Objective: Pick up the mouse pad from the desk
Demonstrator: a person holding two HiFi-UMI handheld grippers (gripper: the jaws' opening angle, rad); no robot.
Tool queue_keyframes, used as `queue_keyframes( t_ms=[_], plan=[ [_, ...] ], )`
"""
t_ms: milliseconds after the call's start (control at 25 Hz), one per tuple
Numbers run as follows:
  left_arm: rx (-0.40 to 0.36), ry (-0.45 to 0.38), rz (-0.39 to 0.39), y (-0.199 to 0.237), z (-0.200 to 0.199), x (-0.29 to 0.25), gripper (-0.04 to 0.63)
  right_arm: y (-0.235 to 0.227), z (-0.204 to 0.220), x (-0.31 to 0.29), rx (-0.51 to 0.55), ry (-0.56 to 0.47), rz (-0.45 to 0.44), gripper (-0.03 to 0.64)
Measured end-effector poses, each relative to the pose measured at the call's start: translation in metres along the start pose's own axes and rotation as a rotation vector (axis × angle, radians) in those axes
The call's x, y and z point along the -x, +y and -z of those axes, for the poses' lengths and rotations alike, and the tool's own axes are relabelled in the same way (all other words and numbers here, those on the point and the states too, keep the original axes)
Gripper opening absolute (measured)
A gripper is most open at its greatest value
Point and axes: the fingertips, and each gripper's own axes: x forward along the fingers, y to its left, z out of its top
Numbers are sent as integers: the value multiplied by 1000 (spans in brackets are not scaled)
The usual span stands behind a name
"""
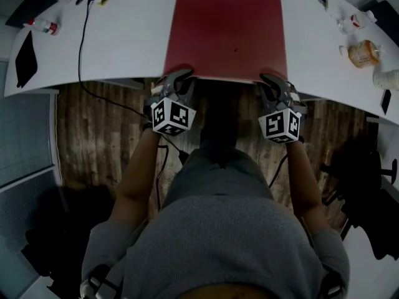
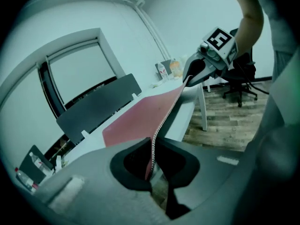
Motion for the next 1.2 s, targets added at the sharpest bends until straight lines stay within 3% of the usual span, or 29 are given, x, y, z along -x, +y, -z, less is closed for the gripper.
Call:
queue_keyframes(
  t_ms=[200,560,800,1000,1200],
  plan=[
    [226,-73,-6,24,-33,34,28,-25,-37,31,-114,-77,29,18],
    [423,-165,81,49,-110,116,25,-69,-123,111,-318,-291,-3,18],
    [412,-223,202,41,-141,165,23,-77,-151,160,-394,-331,-86,18],
    [335,-203,275,31,-157,201,21,-64,-167,195,-360,-319,-243,18],
    [303,-206,355,27,-167,236,21,-46,-185,231,-283,-328,-404,18]
  ],
)
